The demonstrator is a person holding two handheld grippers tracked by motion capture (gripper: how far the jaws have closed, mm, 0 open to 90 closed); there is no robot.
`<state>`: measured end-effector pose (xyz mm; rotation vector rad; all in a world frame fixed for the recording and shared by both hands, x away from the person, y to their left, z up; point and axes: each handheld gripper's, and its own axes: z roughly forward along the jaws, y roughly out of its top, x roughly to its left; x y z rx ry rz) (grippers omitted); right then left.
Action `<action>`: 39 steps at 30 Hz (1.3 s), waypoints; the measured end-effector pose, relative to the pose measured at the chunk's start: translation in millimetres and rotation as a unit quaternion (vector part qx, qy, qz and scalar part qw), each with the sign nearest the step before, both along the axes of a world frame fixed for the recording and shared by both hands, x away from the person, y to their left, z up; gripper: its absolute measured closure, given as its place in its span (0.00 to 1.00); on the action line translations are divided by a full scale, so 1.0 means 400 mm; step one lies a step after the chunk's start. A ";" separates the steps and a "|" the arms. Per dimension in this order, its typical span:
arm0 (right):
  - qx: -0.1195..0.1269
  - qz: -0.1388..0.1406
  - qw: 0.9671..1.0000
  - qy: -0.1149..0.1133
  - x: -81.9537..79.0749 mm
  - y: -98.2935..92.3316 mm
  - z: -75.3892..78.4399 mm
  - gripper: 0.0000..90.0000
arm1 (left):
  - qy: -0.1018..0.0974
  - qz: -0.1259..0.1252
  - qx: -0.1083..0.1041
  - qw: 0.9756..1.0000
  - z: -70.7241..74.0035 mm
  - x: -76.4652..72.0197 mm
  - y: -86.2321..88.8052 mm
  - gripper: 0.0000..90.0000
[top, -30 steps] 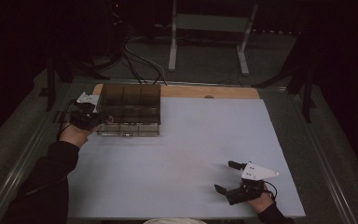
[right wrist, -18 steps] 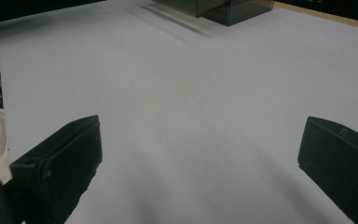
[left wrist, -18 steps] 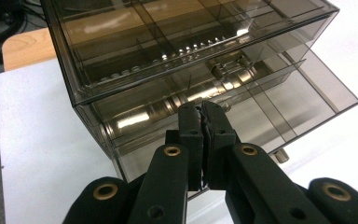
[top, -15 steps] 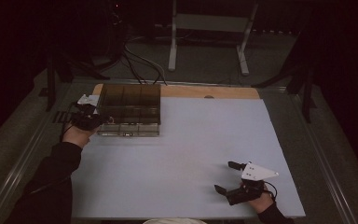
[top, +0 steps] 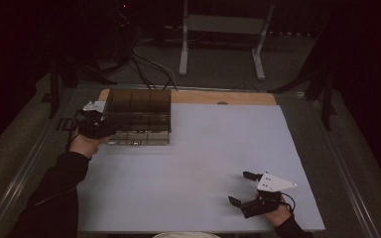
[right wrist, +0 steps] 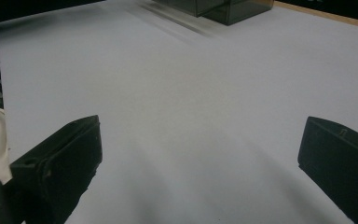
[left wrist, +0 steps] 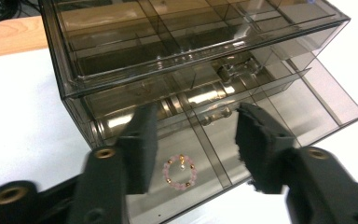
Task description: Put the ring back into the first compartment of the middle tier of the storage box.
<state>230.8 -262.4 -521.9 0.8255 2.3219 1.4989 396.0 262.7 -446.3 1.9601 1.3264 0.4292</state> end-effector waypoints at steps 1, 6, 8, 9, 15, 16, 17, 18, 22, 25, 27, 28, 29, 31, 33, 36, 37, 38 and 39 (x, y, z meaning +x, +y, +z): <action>0.000 0.000 1.000 0.001 0.000 0.000 -0.001 0.00 | -0.001 0.001 0.001 1.000 0.002 -0.002 0.000 0.53; 0.001 0.000 1.000 0.001 0.000 0.000 0.000 0.00 | -0.011 -0.001 0.008 1.000 0.016 -0.012 -0.007 0.46; -0.002 0.000 1.000 0.001 -0.001 0.000 -0.001 0.00 | -0.013 -0.004 -0.002 1.000 0.021 -0.016 -0.008 0.45; -0.002 -0.001 1.000 0.001 -0.002 -0.001 -0.001 0.00 | -0.013 -0.007 -0.005 1.000 0.025 -0.018 -0.009 0.44; 0.000 -0.002 1.000 0.002 -0.002 -0.002 0.000 0.00 | -0.016 -0.014 -0.009 1.000 0.039 -0.026 -0.013 0.33; -0.001 -0.002 1.000 0.002 -0.002 -0.001 0.000 0.00 | -0.017 -0.020 -0.009 1.000 0.040 -0.028 -0.013 0.31; 0.000 -0.002 1.000 0.001 -0.002 -0.001 0.000 0.00 | -0.019 -0.026 -0.013 0.999 0.043 -0.030 -0.014 0.29; 0.001 -0.002 1.000 0.002 -0.002 -0.001 0.000 0.00 | -0.021 -0.031 -0.019 0.999 0.046 -0.032 -0.014 0.24; 0.000 -0.004 1.000 0.002 -0.003 -0.002 0.001 0.00 | -0.023 -0.047 -0.029 0.998 0.058 -0.038 -0.020 0.15; 0.001 -0.004 1.000 0.002 -0.002 -0.002 0.000 0.00 | -0.016 -0.061 -0.038 0.997 0.062 -0.038 -0.030 0.07; -0.001 -0.002 1.000 0.003 -0.002 -0.001 0.000 0.00 | -0.005 -0.071 -0.049 0.996 0.061 -0.036 -0.038 0.01; 0.001 -0.002 1.000 0.003 -0.002 -0.001 0.000 0.00 | -0.004 -0.076 -0.051 0.996 0.061 -0.037 -0.041 0.01; 0.002 -0.002 1.000 0.003 -0.001 -0.001 0.000 0.00 | -0.005 -0.081 -0.050 0.995 0.061 -0.039 -0.049 0.01; 0.001 -0.002 1.000 0.003 -0.001 -0.001 0.000 0.00 | -0.008 -0.095 -0.053 0.994 0.060 -0.043 -0.056 0.01; 0.002 -0.002 1.000 0.003 -0.001 -0.002 0.001 0.00 | -0.008 -0.112 -0.044 0.993 0.062 -0.046 -0.067 0.01; 0.004 -0.002 1.000 0.003 -0.001 -0.002 0.001 0.00 | -0.008 -0.136 -0.052 0.989 0.067 -0.050 -0.074 0.01; 0.003 -0.001 1.000 0.004 -0.001 -0.001 0.001 0.00 | -0.005 -0.149 -0.057 0.987 0.071 -0.052 -0.078 0.01; 0.000 0.000 1.000 0.002 -0.001 0.000 0.000 0.00 | -0.006 -0.155 -0.057 0.986 0.073 -0.054 -0.082 0.01; 0.000 0.001 1.000 0.002 -0.001 0.000 0.000 0.00 | -0.010 -0.162 -0.057 0.985 0.076 -0.057 -0.086 0.01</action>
